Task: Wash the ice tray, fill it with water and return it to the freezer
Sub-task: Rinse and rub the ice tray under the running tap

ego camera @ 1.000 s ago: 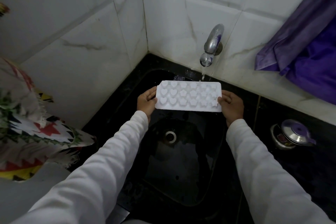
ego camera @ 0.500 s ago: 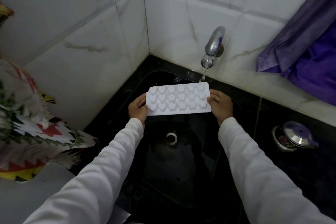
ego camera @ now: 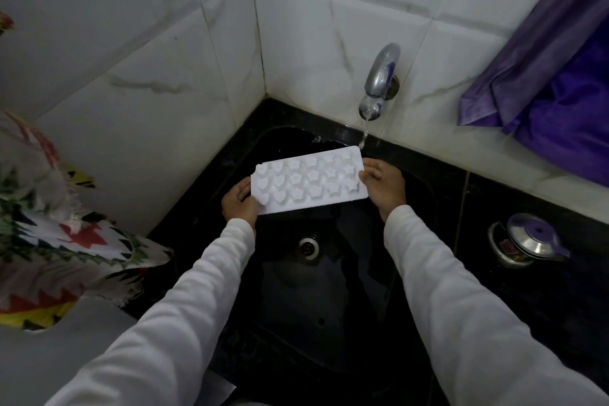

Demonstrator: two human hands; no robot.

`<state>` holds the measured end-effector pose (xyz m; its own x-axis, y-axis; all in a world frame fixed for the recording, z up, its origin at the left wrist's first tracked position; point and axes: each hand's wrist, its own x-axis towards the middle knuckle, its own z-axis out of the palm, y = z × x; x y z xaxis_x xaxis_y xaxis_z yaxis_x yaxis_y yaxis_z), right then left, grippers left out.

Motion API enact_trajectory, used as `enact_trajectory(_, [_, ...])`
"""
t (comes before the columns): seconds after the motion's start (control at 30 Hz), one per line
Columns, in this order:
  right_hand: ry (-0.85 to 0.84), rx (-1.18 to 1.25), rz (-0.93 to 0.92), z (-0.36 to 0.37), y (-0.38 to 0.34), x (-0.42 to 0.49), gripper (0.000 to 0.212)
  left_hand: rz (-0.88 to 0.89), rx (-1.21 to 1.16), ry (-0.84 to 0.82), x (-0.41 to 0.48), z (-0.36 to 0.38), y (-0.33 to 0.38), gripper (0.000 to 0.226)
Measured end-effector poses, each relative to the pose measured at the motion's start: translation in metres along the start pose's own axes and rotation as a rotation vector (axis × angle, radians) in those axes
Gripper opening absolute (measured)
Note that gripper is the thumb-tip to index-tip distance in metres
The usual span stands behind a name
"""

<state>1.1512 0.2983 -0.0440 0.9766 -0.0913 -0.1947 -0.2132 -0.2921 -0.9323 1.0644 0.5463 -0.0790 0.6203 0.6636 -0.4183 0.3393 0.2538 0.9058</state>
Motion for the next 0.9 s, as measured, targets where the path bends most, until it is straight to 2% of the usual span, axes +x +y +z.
enact_trajectory(0.5, [0.072, 0.107, 0.058, -0.024, -0.003, 0.021, 0.03, 0.02, 0.021, -0.145, 0.011, 0.027, 0.023, 0.048])
enact_trajectory(0.9, [0.142, 0.162, 0.102, -0.047, 0.009, 0.028, 0.029, 0.015, 0.05, -0.29, 0.007, 0.052, 0.041, 0.061])
